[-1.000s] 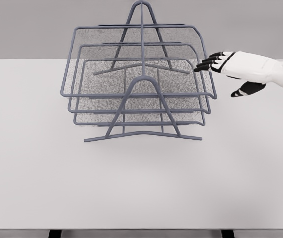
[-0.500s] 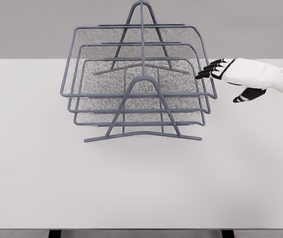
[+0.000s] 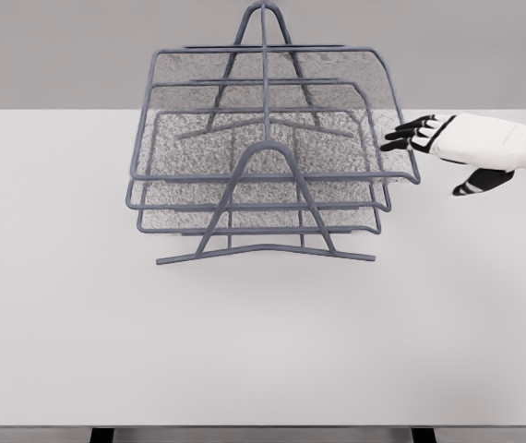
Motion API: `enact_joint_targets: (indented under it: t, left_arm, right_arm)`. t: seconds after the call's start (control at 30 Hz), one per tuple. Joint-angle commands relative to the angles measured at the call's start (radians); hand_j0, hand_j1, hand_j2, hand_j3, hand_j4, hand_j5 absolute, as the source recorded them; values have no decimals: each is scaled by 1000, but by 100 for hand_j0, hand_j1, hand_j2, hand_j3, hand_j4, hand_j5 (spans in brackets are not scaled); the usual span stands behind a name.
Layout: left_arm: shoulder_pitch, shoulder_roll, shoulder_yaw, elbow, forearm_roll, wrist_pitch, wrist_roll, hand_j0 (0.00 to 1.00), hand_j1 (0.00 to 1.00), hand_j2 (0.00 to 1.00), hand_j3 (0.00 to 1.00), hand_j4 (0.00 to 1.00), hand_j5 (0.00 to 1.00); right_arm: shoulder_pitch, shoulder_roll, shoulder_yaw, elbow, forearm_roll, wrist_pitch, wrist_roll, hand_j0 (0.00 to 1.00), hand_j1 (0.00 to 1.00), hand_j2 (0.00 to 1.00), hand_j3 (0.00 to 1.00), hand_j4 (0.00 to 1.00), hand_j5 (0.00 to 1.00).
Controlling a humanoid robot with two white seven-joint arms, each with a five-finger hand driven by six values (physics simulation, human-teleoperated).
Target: Pull out the upper folder box with right arm
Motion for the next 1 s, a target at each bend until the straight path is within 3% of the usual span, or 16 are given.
enact_joint_targets:
  t: [0.0, 0.97]
  left_arm:
    - [0, 0, 1, 0, 0, 1, 0, 100, 100, 100, 100, 100, 100]
    - [0, 0, 1, 0, 0, 1, 0, 100, 100, 100, 100, 100, 100]
  right_arm:
    - [0, -20, -3, 2, 24, -2, 1, 100, 100, 100, 100, 100, 100]
    - [20, -147, -14, 9, -43, -2, -3, 100, 100, 100, 100, 100, 100]
